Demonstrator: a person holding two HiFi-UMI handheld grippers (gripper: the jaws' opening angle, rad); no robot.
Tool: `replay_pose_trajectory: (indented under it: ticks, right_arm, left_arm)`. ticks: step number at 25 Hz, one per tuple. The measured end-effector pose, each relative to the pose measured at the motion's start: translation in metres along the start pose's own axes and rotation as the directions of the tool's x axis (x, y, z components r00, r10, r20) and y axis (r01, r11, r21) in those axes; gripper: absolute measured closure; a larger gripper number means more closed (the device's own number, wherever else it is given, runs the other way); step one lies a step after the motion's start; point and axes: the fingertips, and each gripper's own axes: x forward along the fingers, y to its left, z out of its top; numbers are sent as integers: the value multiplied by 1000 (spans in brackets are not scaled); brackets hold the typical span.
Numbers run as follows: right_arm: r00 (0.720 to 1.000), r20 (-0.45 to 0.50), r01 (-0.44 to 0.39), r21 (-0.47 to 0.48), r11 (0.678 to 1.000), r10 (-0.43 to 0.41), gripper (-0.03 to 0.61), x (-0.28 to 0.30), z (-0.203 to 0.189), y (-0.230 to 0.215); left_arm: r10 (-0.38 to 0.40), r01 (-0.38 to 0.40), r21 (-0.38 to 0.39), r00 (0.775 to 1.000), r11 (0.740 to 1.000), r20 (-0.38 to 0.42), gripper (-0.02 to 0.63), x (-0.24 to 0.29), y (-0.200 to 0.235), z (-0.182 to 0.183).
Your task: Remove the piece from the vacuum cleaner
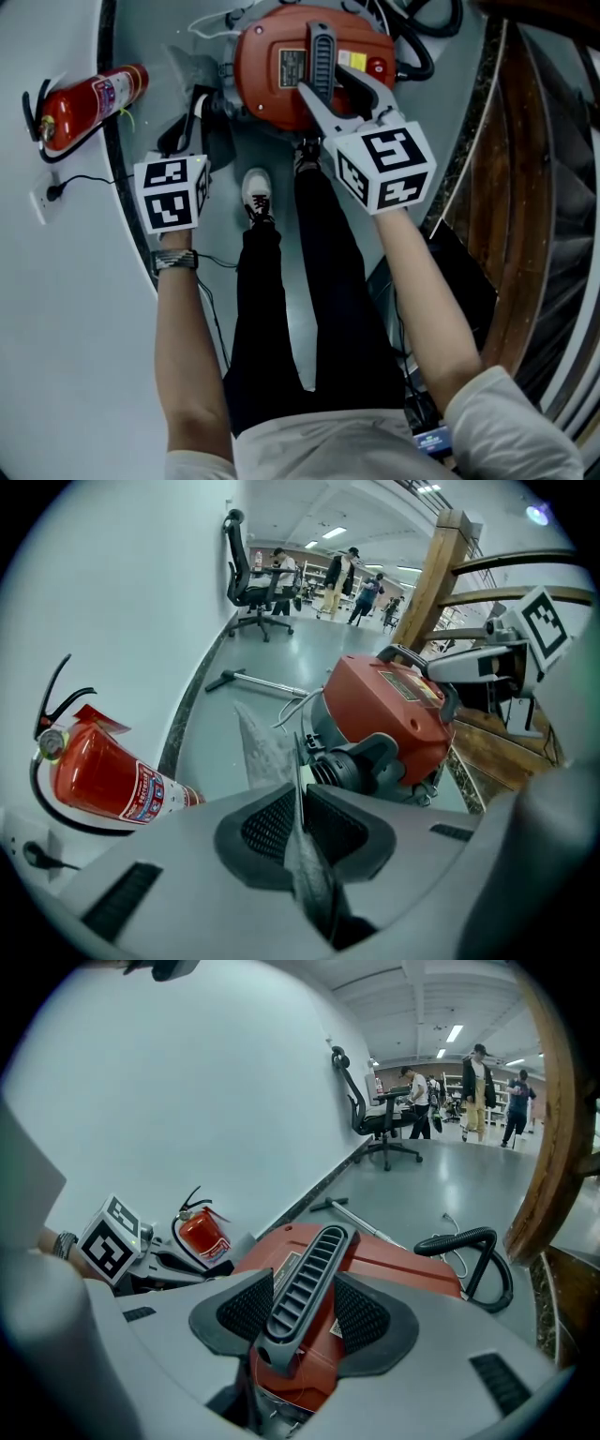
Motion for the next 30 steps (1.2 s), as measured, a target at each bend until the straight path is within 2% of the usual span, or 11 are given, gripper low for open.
replay_pose_trajectory:
  ticks: [4,6,8,10,12,16,18,20,23,30]
  right_arm:
    - [1000,-1,-4,-3,1000,4,377,1,0,0]
    - [1000,-1,-3,-3,1000,3,377,0,0,0]
    - [1000,-2,0,-1,1000,0,377,0,0,0]
    - [1000,-1,2,1,1000,-2,377,0,0,0]
    - [1000,2,1,3,1000,-1,377,0,0,0]
    - [1000,10,3,6,1000,-3,377,0,0,0]
    - [1000,14,6,10,1000,-6,377,-1,0,-1]
    - [1000,17,8,11,1000,-9,377,-1,0,-1]
    - [1000,18,9,9,1000,-9,377,-1,0,0]
    - [1000,17,5,11,1000,-5,377,-1,0,0]
  left_arm:
    - [-11,10,32,1000,999,20,577,0,0,1]
    - [-14,14,23,999,1000,28,577,-1,-1,1]
    - [-24,24,-19,999,1000,34,577,-1,-1,2]
    - [-35,39,-93,998,995,47,578,-1,0,1]
    - [-42,53,-173,997,983,69,580,-2,2,1]
    - [-46,68,-268,995,961,89,581,-2,5,1]
    - [-57,91,-352,993,932,106,581,-2,6,-1]
    - [-71,120,-442,989,889,126,581,-1,6,-3]
    - [-73,140,-536,987,832,145,581,-1,8,-5]
    - [-89,182,-633,980,752,175,580,-1,9,-6]
